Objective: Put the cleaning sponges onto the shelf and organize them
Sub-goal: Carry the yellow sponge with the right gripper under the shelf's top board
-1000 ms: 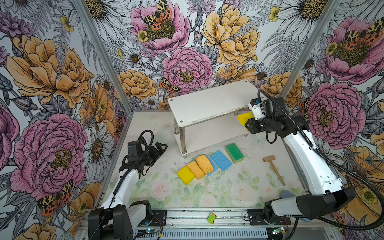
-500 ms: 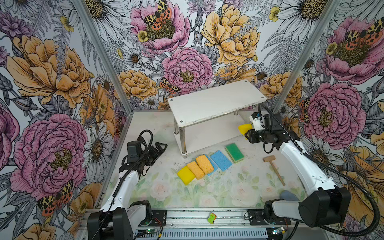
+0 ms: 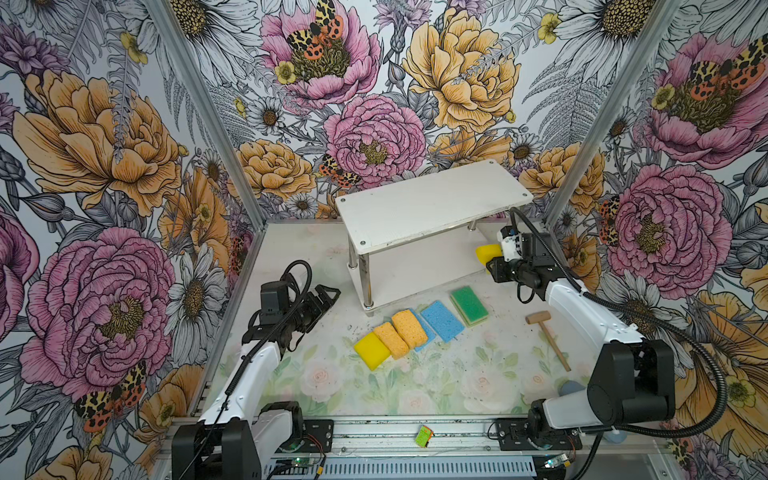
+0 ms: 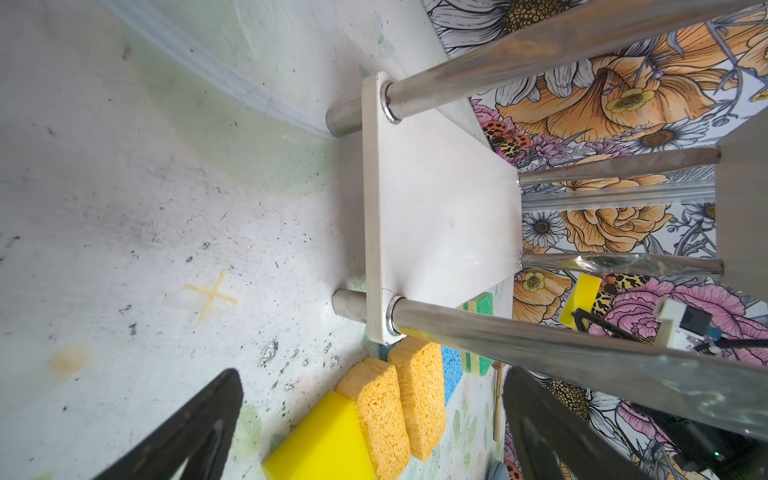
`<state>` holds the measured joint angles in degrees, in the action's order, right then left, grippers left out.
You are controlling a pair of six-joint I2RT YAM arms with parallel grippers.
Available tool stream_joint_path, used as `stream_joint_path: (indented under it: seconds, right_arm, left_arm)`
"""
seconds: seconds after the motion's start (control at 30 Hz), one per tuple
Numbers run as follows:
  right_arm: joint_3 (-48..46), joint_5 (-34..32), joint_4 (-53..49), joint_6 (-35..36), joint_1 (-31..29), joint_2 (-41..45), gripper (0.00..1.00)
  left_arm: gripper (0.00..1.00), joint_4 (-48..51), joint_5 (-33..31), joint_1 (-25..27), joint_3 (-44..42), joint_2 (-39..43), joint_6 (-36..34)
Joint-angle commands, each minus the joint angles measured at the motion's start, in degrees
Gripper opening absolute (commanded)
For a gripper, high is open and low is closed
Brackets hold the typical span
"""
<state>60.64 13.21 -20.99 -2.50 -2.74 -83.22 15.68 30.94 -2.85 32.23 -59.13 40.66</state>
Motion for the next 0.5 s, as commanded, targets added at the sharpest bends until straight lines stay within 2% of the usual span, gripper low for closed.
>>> stream_joint_path:
  seconds: [0.0, 0.47]
  right_arm:
    - [-0.9, -0.8, 7.2, -0.6, 0.3, -1.8, 0.35]
    - [-7.9, 1.3, 24.6, -6.6, 0.3, -5.8, 0.35]
  left_arm:
    - [0.99, -0.7, -1.8, 0.6, -0.7, -0.3, 1.2]
    - [0.99, -1.6, -2.6, 1.6, -0.9, -1.0, 2.1]
